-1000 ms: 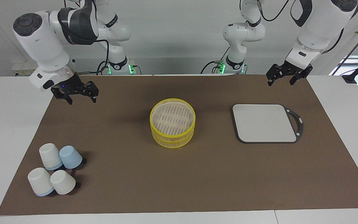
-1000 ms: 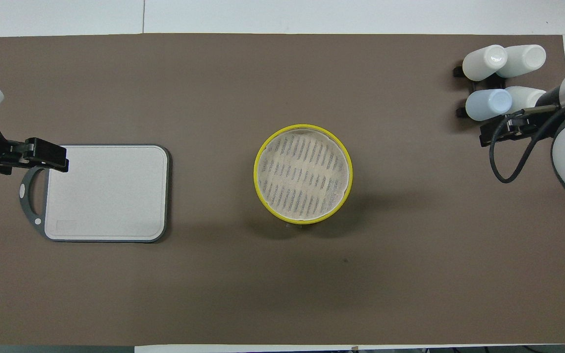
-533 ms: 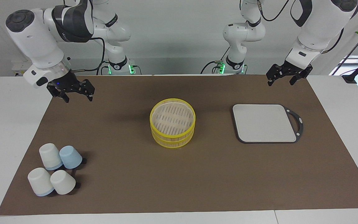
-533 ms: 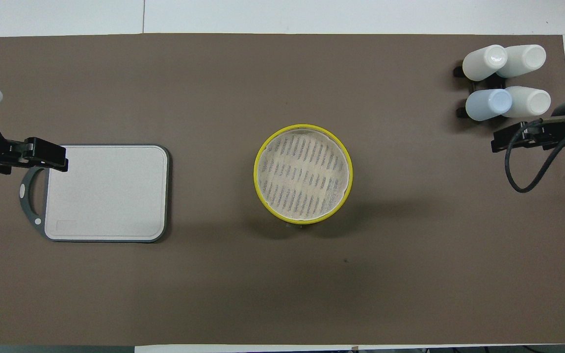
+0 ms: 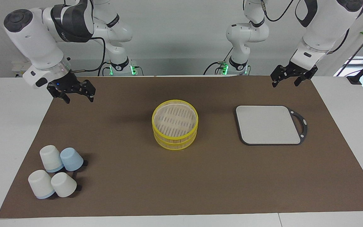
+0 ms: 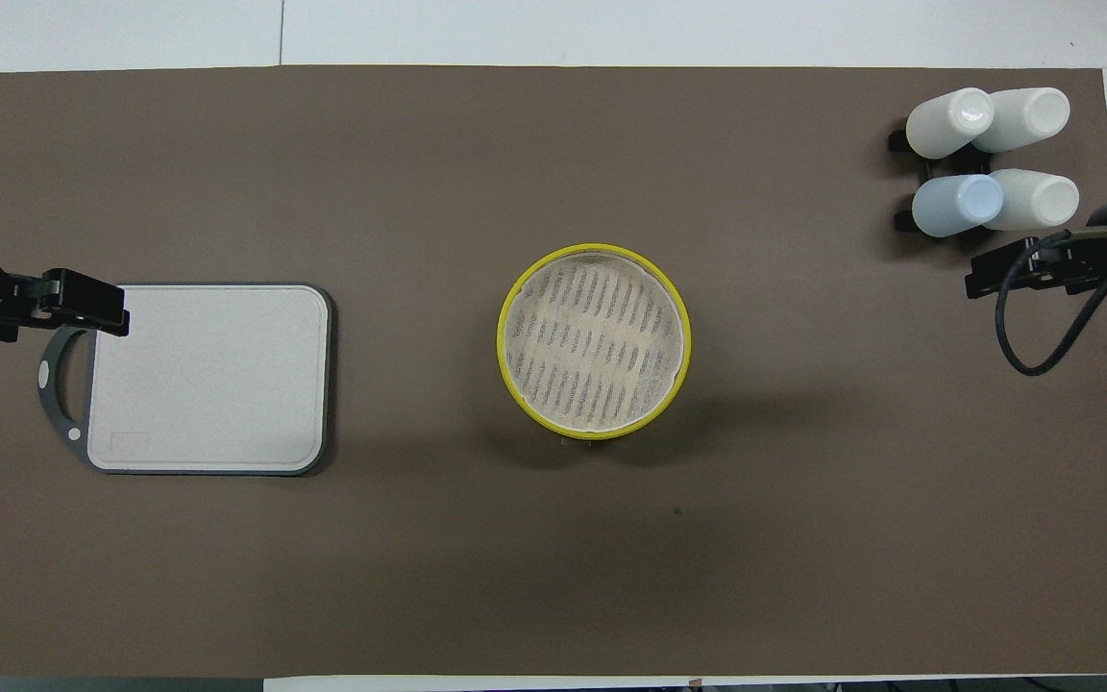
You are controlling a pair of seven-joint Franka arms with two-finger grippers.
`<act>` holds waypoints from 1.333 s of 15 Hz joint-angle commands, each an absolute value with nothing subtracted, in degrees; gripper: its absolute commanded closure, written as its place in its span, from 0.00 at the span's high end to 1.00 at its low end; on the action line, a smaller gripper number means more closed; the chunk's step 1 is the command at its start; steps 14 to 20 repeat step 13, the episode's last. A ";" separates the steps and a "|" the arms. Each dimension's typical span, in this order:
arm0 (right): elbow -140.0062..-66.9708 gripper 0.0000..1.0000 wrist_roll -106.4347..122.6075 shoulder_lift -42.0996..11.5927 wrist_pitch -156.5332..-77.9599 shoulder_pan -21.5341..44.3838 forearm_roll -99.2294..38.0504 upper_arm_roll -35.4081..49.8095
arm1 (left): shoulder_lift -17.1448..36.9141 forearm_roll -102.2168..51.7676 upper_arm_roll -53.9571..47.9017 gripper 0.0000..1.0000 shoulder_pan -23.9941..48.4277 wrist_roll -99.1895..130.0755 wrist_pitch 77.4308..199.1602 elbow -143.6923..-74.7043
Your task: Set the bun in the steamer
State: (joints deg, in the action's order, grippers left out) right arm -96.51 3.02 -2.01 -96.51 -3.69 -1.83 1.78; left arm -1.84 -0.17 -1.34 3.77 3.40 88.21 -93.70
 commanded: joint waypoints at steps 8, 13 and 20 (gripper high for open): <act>-95.01 1.00 6.76 -2.90 -96.77 -4.83 0.88 2.37 | -3.25 0.26 -1.32 1.00 3.25 3.16 89.47 -95.19; -95.10 1.00 7.38 -2.90 -96.59 -5.10 0.79 2.37 | -3.16 0.26 -1.32 1.00 3.34 3.25 90.18 -95.10; -95.10 1.00 7.38 -2.90 -96.59 -5.10 0.79 2.37 | -3.16 0.26 -1.32 1.00 3.34 3.25 90.18 -95.10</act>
